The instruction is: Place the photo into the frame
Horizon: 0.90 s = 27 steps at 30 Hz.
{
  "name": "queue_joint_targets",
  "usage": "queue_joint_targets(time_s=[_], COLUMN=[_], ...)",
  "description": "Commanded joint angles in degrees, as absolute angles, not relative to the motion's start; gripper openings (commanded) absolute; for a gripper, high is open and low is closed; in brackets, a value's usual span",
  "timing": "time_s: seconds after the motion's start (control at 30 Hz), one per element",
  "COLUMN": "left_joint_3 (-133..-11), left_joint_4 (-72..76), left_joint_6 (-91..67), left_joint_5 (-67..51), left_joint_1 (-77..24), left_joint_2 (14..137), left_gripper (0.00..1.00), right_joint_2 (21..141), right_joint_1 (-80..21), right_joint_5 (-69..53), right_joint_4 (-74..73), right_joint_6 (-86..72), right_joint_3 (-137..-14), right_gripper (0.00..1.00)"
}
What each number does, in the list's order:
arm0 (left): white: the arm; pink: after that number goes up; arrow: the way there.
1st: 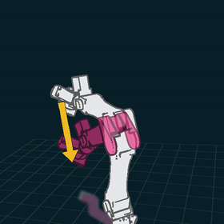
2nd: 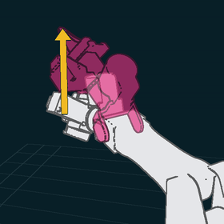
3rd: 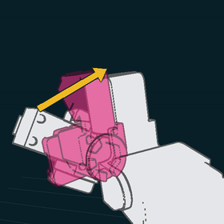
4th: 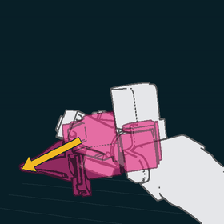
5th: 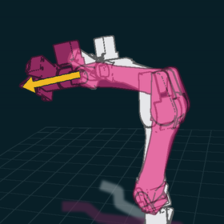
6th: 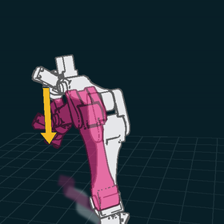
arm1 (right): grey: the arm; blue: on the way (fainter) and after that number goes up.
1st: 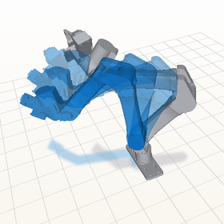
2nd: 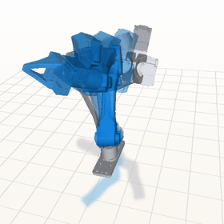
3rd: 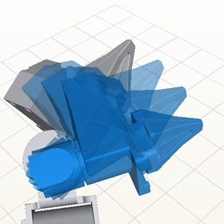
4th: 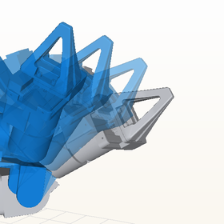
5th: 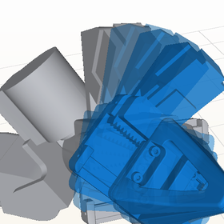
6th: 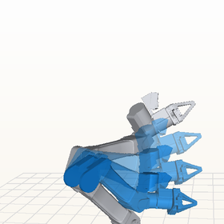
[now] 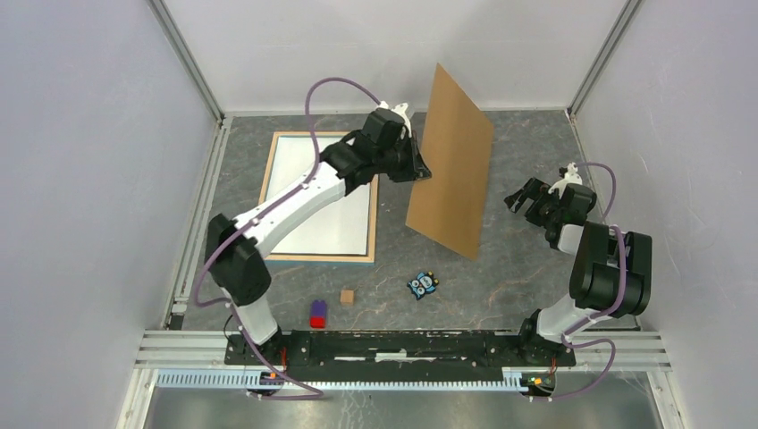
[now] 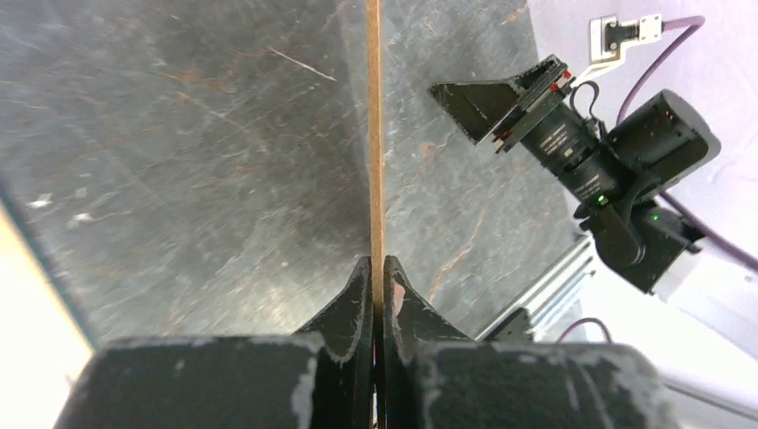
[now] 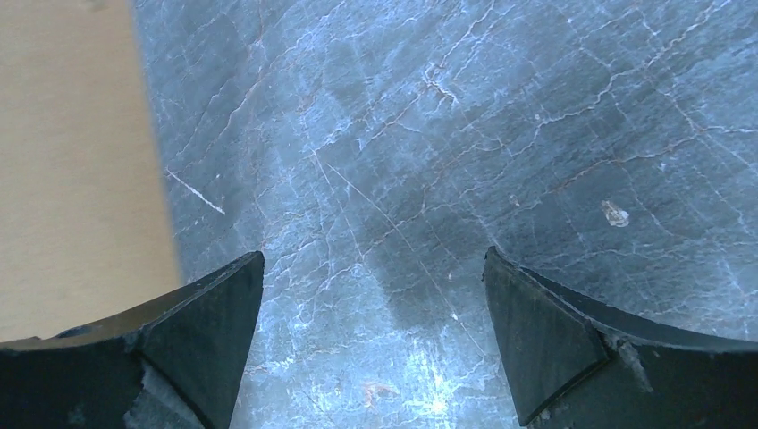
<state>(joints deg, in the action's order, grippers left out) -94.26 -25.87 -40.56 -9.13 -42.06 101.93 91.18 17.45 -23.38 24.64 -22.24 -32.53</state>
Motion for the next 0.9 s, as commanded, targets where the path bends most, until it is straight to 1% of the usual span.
queue_joint_targets(time_s=[0.0,0.13,0.3,0.37,0.53,0.7,0.77,0.87], left_joint_3=[-102.2,-109.1,-116.9,-118.9,-119.7,-119.2,-119.2,-118.7], left_joint_4=[-40.9,-51.3,-61.0,-65.2,-75.2,-82.8,-85.4,-86.5], left_joint_6=[-28.6,-25.9,-22.2,-20.3,-16.6,-14.1,-14.3,-15.2], left_joint_5=[-0.4,9.3,18.7,24.3,42.2,56.1,59.8,60.7], left_joint_1=[-42.8,-43.5,-43.6,-43.6,-43.6,-43.6,-43.6,-43.6], left_joint_2=[93.3,89.6,86.0,84.9,82.7,84.2,86.8,91.2], left_gripper=[0.02,0.02,0.02,0.02,0.02,0.02,0.02,0.02], right_joint_2=[90.1,90.5,91.2,91.5,92.4,93.2,93.4,93.4], right_joint_1=[17.9,18.0,17.9,17.9,17.9,17.8,17.8,17.9], right_joint_5=[-24.6,-24.8,-25.9,-26.6,-27.5,-28.2,-28.3,-28.3], right_joint_4=[26.3,27.0,28.2,29.0,30.7,31.4,31.3,31.2], right_joint_6=[-22.4,-22.9,-24.0,-24.6,-25.8,-26.4,-26.3,-26.3], right_joint_3=[-31.8,-31.6,-31.3,-31.0,-30.6,-30.8,-30.8,-30.8], right_gripper=[0.98,0.98,0.98,0.98,0.98,0.98,0.98,0.98])
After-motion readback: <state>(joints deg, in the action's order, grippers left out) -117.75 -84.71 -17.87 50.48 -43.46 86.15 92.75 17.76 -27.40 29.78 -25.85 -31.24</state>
